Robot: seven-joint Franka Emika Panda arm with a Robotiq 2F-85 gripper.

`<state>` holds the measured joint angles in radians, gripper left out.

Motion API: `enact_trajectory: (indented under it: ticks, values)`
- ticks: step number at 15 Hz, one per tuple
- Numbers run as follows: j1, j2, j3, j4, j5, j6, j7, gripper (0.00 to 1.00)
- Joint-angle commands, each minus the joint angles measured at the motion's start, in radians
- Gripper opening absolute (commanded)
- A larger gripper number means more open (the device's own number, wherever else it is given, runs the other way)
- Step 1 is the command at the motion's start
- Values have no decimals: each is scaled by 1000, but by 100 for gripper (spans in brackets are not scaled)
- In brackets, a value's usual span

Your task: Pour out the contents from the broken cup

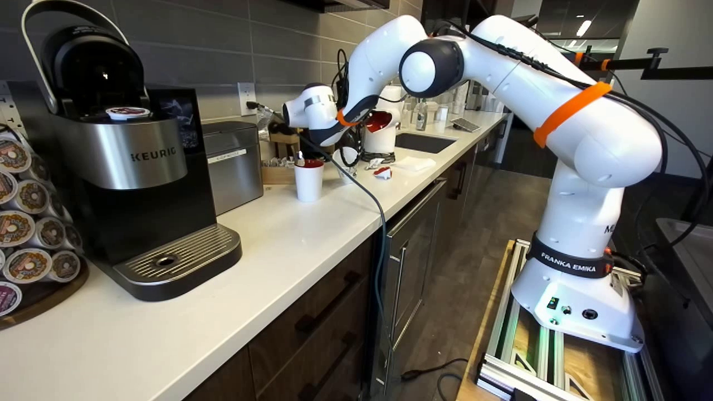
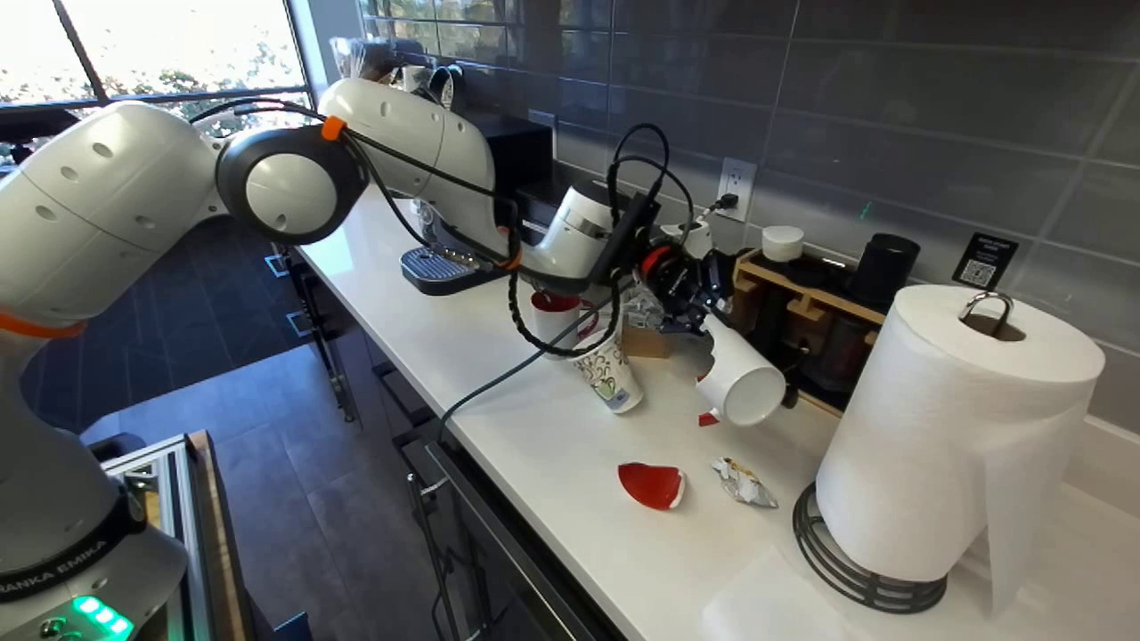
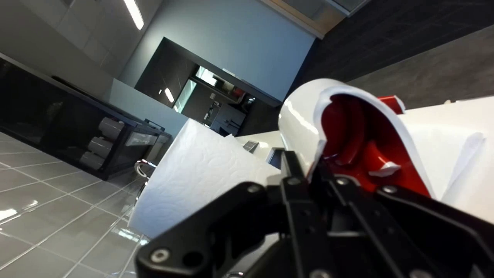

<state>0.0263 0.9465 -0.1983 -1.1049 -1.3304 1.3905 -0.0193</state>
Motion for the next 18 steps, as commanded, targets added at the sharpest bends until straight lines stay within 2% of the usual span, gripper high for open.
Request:
enact_trajectory:
  ticks: [1,5,11,14,18]
  values:
    - [-10,92,-21,94,-59,-72,-57,3]
    - [-20,125,-26,153,-66,-89,-93,3]
    - [-7,159,-49,200,-136,-85,-97,3]
    - [-28,153,-16,237,-97,-65,-114,3]
    - [-74,119,57,329,48,-55,-130,3]
